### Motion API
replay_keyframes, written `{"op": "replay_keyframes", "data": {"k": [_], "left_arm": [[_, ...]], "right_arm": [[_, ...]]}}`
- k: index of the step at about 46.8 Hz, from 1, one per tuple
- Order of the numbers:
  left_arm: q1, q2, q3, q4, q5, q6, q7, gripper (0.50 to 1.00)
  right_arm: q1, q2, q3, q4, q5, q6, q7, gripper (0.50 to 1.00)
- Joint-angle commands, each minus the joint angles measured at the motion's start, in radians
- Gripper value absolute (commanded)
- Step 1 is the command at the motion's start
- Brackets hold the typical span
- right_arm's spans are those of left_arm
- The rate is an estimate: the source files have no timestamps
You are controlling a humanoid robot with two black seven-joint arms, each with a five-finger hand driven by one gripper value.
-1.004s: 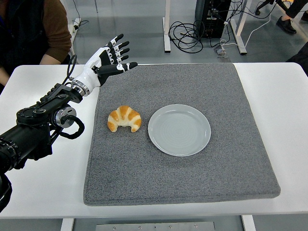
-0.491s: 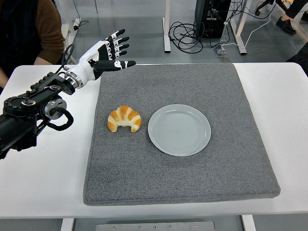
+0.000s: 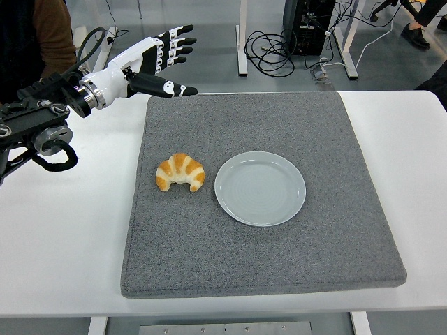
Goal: Place the bread on the plate
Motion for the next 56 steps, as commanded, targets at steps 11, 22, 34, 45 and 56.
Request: {"op": "replay_keyframes", "data": {"k": [11, 22, 34, 45, 56], "left_arm": [[-0.037, 0.168, 0.002, -0.235, 0.214, 0.018, 0.044, 0.963], [-0.086, 0.240, 0.101, -0.310, 0.359, 0.018, 0.095, 0.963], [-0.095, 0.263, 0.140, -0.310, 0.492, 0.019, 0.099, 0.963], [-0.086, 0.267, 0.140, -0.308, 0.654, 0.064, 0.095, 0.963], [-0.055, 0.262, 0.137, -0.307, 0.773, 0.122, 0.087, 0.963]], "right_arm": [[0.001, 0.000, 0.000, 0.000, 0.000, 0.000, 0.000, 1.000], [0.001, 0.000, 0.000, 0.000, 0.000, 0.000, 0.000, 1.000], [0.001, 0.000, 0.000, 0.000, 0.000, 0.000, 0.000, 1.000], [-0.001, 0.000, 0.000, 0.000, 0.000, 0.000, 0.000, 1.000], [-0.001, 0.000, 0.000, 0.000, 0.000, 0.000, 0.000, 1.000]]}}
